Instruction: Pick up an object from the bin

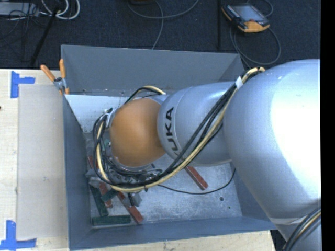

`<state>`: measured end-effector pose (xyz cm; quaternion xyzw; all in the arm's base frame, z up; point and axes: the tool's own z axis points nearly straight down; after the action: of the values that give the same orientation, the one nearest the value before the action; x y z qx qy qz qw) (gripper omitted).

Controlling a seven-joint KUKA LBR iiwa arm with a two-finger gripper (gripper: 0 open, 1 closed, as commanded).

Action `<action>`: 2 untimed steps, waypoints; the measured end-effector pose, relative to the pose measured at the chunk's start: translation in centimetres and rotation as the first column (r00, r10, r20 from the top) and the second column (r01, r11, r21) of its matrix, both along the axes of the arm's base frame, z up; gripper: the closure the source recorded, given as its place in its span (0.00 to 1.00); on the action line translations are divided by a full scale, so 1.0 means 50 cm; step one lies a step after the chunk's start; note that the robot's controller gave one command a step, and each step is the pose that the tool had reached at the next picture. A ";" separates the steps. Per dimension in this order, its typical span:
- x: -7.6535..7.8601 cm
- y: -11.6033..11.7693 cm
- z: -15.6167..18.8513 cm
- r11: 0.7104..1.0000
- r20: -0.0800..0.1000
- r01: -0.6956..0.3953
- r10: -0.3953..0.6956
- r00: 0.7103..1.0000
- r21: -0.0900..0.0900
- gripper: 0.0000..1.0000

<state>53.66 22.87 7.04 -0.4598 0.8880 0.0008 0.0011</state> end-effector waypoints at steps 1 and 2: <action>0.004 0.002 0.011 1.000 0.000 0.002 -0.002 1.000 -0.001 1.00; -0.043 -0.049 0.086 1.000 -0.001 -0.023 0.023 1.000 -0.003 1.00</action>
Offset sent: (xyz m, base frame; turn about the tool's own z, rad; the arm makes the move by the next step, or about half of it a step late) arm 0.0000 0.0000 0.0000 0.0000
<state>51.53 20.43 11.35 -0.4700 0.8826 -0.0002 -0.0001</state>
